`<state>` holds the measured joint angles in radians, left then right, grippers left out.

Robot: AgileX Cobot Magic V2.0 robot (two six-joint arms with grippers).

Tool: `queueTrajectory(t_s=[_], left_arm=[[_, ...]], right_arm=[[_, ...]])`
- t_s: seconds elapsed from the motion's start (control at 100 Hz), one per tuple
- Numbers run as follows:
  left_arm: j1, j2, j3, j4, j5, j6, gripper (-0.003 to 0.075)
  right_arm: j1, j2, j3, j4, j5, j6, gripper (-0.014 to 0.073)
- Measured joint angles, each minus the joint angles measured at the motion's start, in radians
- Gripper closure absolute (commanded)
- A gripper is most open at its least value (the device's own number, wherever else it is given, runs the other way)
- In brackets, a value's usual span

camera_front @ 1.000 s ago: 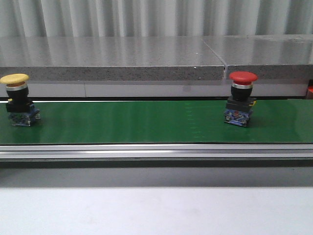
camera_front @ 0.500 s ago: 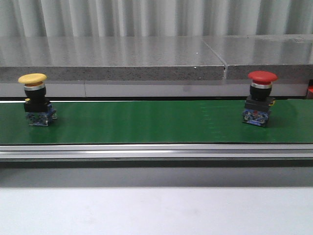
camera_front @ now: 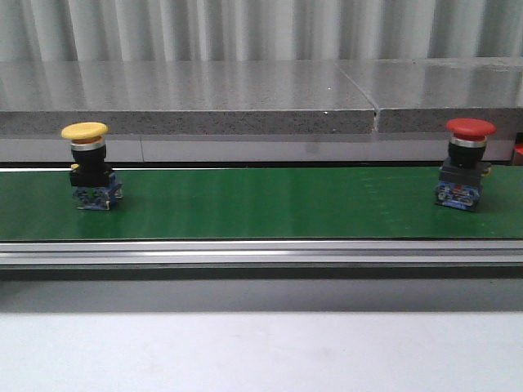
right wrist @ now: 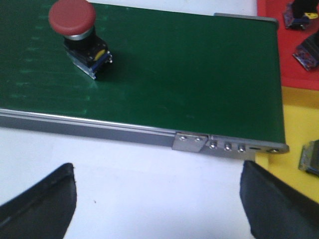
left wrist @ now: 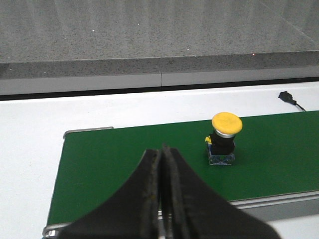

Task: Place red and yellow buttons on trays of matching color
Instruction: 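Grasp the red push-button arriving at the belt end with the right gripper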

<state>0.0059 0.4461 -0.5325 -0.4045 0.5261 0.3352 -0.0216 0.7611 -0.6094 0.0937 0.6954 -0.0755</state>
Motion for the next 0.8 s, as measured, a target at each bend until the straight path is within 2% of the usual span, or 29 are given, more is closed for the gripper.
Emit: queueTrajectory(t_s=[0.21,0.41,0.8], left_arm=[[0.000,0.000,0.005,0.000,-0.002,0.000,0.0740],[0.000,0.000,0.009,0.000,-0.004,0.000,0.0740],[0.000,0.000,0.009,0.000,-0.004,0.000,0.0740]], right_arm=[[0.024,0.195,-0.005,0.021,-0.109,-0.022,-0.0058],[0.093,0.349,-0.087,0.024,-0.131,-0.027,-0.0058],[0.101,0.667,-0.289,-0.021,-0.150,-0.047,-0.0057]])
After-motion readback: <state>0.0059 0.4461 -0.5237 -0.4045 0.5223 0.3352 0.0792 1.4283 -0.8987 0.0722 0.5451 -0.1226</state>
